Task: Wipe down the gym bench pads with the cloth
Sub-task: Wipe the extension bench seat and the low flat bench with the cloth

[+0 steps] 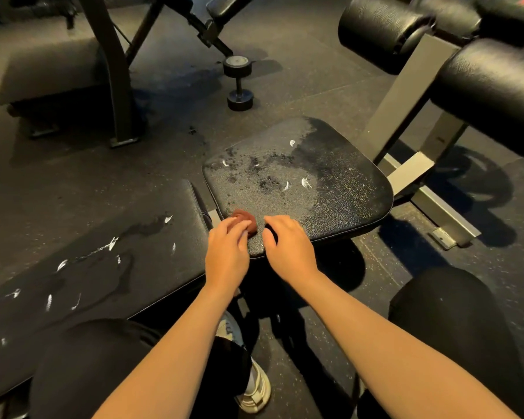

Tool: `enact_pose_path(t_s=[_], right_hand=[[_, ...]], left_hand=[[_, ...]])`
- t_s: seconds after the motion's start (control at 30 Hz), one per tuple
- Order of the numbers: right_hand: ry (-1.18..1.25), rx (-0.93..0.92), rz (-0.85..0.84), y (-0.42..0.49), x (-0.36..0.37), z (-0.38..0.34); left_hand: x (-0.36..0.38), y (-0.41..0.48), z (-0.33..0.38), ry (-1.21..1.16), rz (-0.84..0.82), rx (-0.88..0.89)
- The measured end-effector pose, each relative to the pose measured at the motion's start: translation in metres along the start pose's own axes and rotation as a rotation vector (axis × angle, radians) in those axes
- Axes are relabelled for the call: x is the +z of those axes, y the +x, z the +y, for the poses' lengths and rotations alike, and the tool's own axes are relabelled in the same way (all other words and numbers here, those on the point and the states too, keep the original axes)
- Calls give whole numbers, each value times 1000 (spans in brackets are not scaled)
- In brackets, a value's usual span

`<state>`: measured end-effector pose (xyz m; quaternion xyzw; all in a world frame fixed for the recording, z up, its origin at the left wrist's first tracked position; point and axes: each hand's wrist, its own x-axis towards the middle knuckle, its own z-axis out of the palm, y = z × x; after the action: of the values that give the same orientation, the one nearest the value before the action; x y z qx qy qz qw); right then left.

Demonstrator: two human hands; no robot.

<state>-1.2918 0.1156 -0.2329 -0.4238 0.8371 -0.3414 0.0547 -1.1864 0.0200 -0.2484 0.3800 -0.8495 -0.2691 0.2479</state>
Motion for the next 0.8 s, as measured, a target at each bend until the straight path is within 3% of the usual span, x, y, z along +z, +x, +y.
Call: enact_pose_path(t_s=[0.17, 0.4, 0.63, 0.8], right_hand=[[39, 48, 2, 0, 3, -2], [10, 14, 4, -4, 6, 5], [115, 53, 86, 2, 7, 5], [-32, -83, 29, -2, 18, 0]], left_hand=[[2, -3, -1, 54, -55, 196], [-3, 17, -9, 24, 27, -113], [6, 1, -5, 39, -48, 176], [3, 25, -17, -37, 13, -23]])
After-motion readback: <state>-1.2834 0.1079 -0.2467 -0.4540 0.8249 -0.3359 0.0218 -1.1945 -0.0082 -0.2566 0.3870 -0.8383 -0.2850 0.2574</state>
